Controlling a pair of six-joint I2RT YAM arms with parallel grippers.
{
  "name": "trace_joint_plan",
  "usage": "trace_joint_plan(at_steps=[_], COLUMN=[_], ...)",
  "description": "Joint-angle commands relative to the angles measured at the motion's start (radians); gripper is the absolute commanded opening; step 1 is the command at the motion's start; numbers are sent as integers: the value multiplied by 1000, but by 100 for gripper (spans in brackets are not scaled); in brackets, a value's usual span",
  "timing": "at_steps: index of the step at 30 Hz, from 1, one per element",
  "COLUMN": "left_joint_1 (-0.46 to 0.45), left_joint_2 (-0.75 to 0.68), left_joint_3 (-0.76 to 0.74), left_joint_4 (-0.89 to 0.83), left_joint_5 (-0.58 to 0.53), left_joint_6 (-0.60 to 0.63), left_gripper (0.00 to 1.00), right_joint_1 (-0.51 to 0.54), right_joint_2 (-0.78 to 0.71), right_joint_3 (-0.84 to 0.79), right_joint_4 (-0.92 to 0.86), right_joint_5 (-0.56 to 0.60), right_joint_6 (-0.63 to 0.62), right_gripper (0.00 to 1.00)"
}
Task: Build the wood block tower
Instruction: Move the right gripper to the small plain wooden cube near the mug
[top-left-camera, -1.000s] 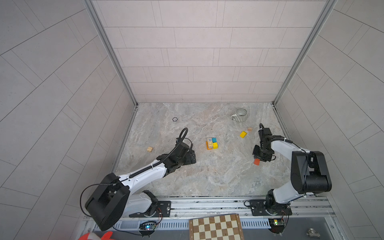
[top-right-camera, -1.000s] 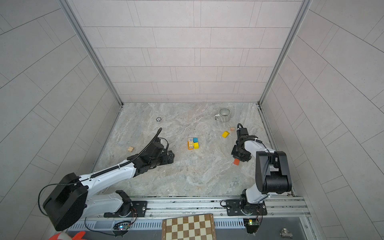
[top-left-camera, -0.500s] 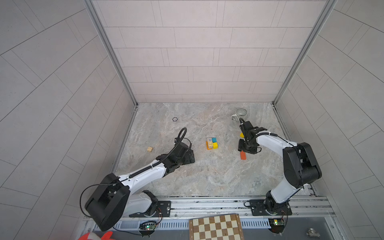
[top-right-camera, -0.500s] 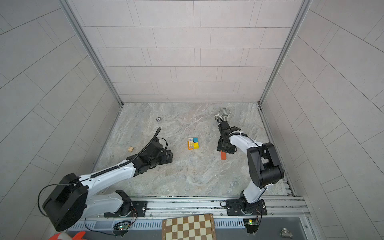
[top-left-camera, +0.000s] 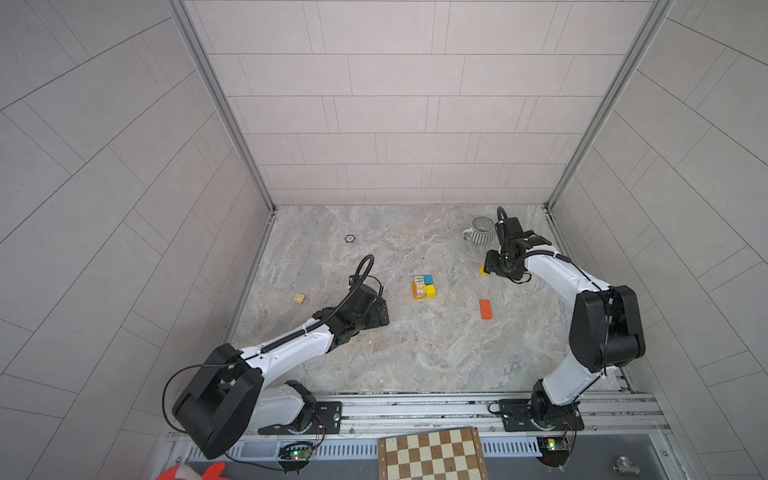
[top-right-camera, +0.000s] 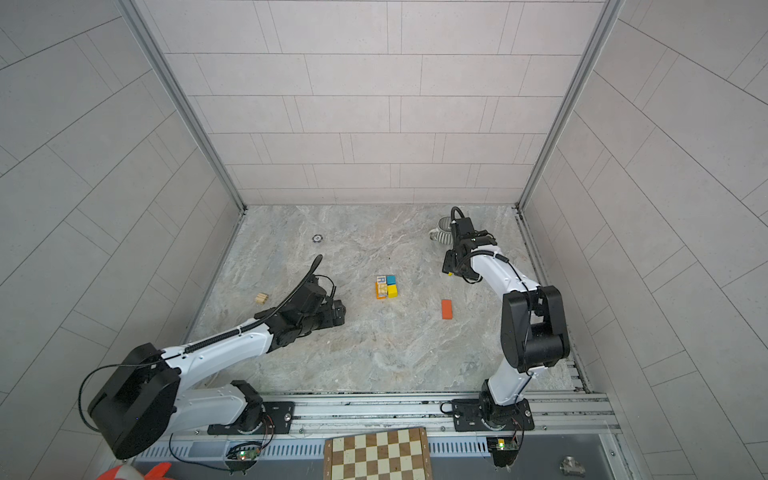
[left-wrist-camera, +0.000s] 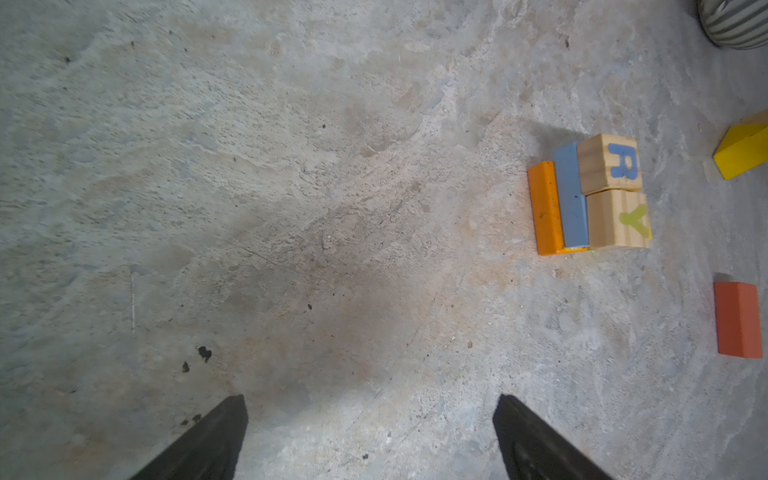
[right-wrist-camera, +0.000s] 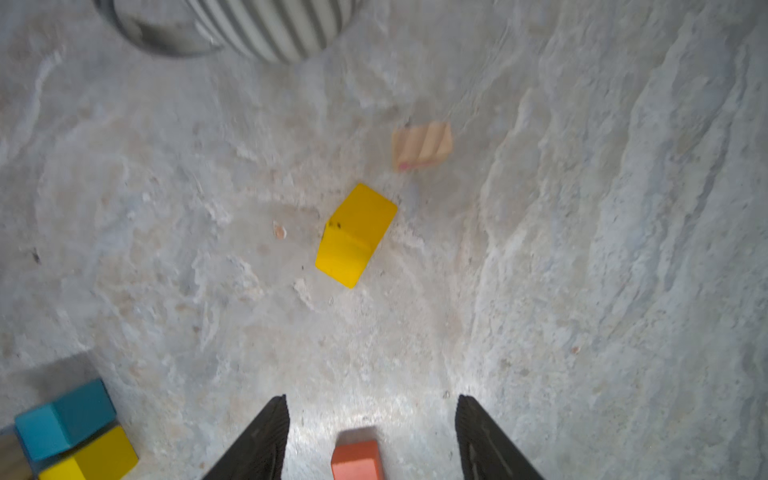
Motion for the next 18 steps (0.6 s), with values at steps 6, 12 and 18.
trace_joint_plan(at_steps=[6,12,18], left_joint_1=[6,8,7], left_joint_2=[-15,-8,16], left_joint_3=[-18,-30,-27], left_joint_4=[58,94,113], left_joint_5=[5,10,21], left_joint_6=[35,38,39], left_gripper=[99,99,99], right_joint_1=[-80,-138,-146], right_joint_2=[152,199,261], right_joint_3=[101,102,156], right_joint_4=[131,220,211], right_joint_5=[6,-58,-112], right_joint_6=[-94,-95,-146], right_gripper=[52,56,64])
